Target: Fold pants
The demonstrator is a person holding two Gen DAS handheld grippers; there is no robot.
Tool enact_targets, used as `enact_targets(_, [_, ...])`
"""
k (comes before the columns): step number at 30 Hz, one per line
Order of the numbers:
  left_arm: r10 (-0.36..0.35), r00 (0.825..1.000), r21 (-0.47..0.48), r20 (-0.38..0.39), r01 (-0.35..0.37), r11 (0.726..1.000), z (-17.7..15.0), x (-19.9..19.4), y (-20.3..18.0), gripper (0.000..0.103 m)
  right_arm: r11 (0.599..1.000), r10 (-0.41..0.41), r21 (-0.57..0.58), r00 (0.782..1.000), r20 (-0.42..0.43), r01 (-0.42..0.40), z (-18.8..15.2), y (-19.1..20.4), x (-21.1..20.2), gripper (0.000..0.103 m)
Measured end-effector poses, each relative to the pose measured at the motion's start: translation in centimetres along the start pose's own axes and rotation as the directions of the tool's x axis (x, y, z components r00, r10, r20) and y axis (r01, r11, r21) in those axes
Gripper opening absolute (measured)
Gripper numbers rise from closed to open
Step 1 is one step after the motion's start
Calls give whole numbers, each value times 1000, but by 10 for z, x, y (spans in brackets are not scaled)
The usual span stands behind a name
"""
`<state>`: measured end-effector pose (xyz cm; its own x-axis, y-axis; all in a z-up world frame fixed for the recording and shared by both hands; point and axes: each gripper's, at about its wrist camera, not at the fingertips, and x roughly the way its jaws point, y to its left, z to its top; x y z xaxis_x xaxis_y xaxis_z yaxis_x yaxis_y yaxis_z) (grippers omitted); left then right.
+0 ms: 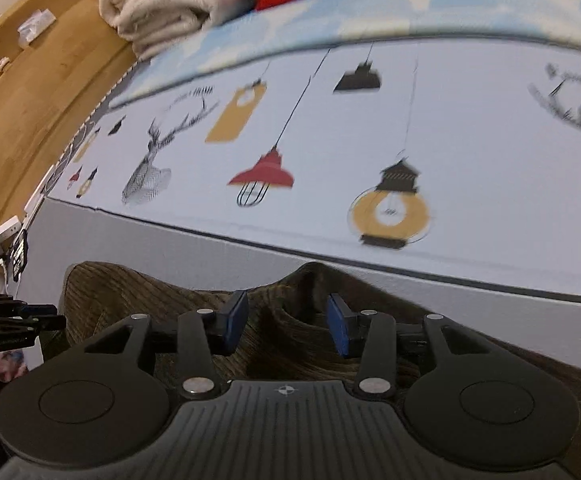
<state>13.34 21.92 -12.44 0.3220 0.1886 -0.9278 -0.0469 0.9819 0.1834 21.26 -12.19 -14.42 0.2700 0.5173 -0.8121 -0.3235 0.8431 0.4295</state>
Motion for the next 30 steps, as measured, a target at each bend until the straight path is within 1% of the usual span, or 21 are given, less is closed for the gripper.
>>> enact_targets(1, [-1,1000,0,0,1,1000,0,0,0,26,1000,-8,-23,1000,-8,8,2,3,5,15])
enact_targets(2, [-4,1000,1,-1,4,1000,0,0,1,26,999,-8,-42,1000,10,8,5,6,6,11])
enact_targets(5, [-10,1000,-3,-2,10,1000,0,-1,3,26,995,31,-93,994,102,-22,18,17,-3,9])
enact_targets(7, [-16,1000,-9,-4,16,1000,-1,0,6,28,992,22,-129,992,128,-5,23,20,-5,9])
enact_targets(8, [-21,1000,-16,-5,21,1000,0,0,7,29,992,-2,-125,992,128,19,23,16,-2,9])
enact_targets(9, [-25,1000,-25,-6,25,999,-1,-1,9,30,991,-57,-116,989,133,72,23,13,2,9])
enact_targets(10, [-29,1000,-33,-7,29,999,-1,-2,10,30,976,-174,-102,970,169,193,22,10,2,7])
enact_targets(11, [-29,1000,-38,-8,29,999,-1,-3,10,31,949,-281,-87,939,200,303,22,7,1,8])
enact_targets(12, [-27,1000,-41,-7,26,999,0,-5,10,31,927,-355,-45,909,218,373,24,0,-3,8])
enact_targets(13, [-24,1000,-50,2,24,998,0,-8,11,31,928,-368,32,902,223,371,27,-12,-13,8])
enact_targets(15, [-20,999,-73,50,23,997,2,-18,12,31,944,-327,132,909,258,302,29,-29,-39,8])
enact_targets(17, [-28,987,-82,159,41,996,5,-36,13,31,963,-268,99,917,297,250,27,-30,-62,11])
enact_targets(18, [-48,976,-89,214,69,994,6,-45,13,31,973,-232,70,924,303,222,24,-28,-69,11])
enact_targets(19, [-87,959,-99,271,118,988,7,-54,15,31,983,-179,27,937,301,179,19,-26,-79,11])
enact_targets(20, [-122,945,-105,303,161,981,8,-60,15,31,989,-139,-4,946,294,147,14,-25,-85,11])
enact_targets(21, [-152,936,-103,317,193,976,9,-63,13,31,994,-82,-49,958,273,99,6,-23,-91,11])
enact_targets(22, [-168,934,-97,315,208,973,9,-64,9,31,994,-40,-86,968,247,63,-2,-21,-95,12])
enact_targets(24, [-153,944,-79,291,184,980,10,-61,-1,31,982,11,-185,985,174,21,-20,-13,-93,12])
enact_targets(27, [-150,954,-52,260,169,984,9,-58,-15,31,957,5,-290,998,62,13,-39,-3,-74,12])
enact_targets(29, [-152,955,-30,254,165,986,5,-57,-21,31,940,-47,-337,999,19,51,-48,-1,-56,12])
enact_targets(30, [-151,955,-20,255,162,987,5,-58,-26,31,933,-115,-342,993,9,111,-52,-4,-45,11])
